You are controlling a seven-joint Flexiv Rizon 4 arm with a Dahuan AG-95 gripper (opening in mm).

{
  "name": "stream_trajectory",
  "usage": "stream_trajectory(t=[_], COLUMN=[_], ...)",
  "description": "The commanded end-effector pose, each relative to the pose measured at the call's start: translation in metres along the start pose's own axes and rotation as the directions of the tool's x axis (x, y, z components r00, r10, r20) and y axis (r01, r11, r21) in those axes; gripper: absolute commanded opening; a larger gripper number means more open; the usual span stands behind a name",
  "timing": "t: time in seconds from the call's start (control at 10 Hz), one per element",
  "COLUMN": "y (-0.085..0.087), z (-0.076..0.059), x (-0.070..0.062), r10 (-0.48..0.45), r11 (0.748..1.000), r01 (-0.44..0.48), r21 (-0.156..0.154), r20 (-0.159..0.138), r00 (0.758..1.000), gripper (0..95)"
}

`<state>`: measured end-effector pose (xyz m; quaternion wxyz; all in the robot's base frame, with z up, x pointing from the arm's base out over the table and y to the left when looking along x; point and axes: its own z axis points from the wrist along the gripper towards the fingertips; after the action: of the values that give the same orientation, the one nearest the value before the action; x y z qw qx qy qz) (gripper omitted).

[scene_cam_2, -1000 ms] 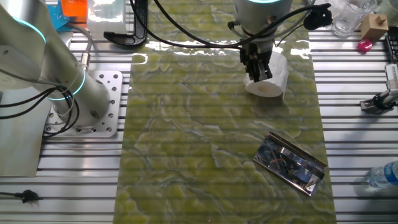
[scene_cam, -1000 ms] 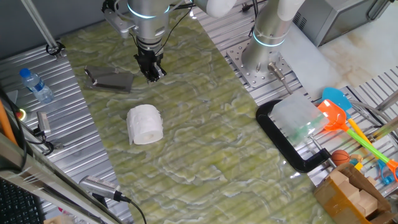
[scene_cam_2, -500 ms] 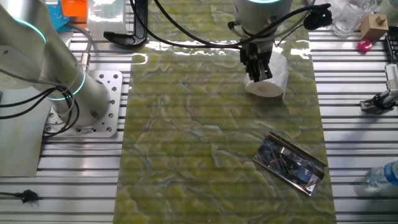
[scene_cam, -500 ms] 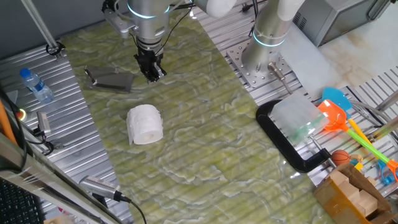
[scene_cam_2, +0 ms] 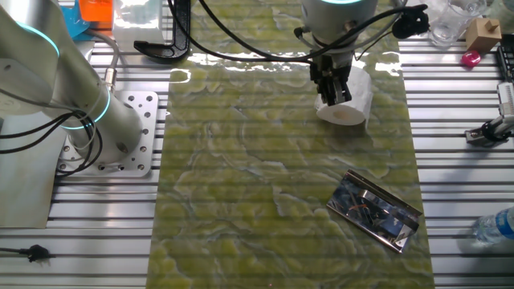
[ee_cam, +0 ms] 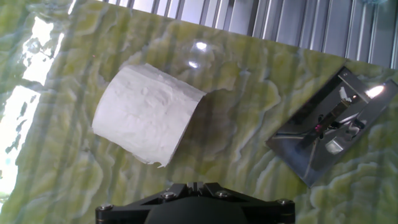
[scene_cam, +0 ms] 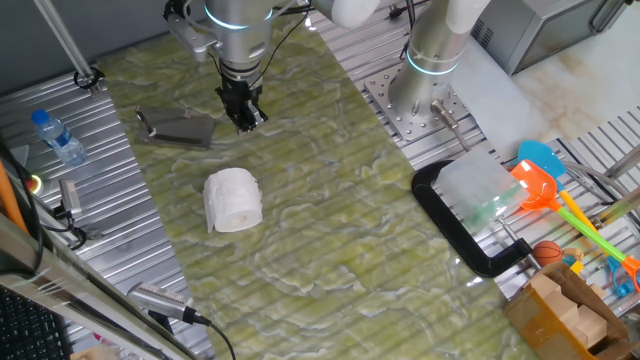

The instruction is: Put the toilet paper on its holder

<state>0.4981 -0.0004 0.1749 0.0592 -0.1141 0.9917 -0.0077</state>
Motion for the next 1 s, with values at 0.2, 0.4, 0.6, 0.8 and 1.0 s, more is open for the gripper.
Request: stream_trajectory(t=[0.2, 0.4, 0.6, 0.8, 1.0], y=[0.0002, 0.0002, 0.0002, 0.0002, 0.0005], z=[0.0001, 0.0, 0.0, 0.0, -0.0006], x=[0.0, 0.0, 0.0, 0.0, 0.0001], r10=[0.002, -0.001, -0.004, -0.001, -0.016], r11=[1.0, 1.0, 1.0, 1.0, 1.0], r01=[-0.002, 0.001, 0.004, 0.001, 0.016], r21=[0.0, 0.008, 0.006, 0.006, 0.003], r20=[0.0, -0.007, -0.007, -0.007, -0.011], r00=[1.0, 1.0, 1.0, 1.0, 1.0], gripper=[0.0, 0.0, 0.0, 0.0, 0.0])
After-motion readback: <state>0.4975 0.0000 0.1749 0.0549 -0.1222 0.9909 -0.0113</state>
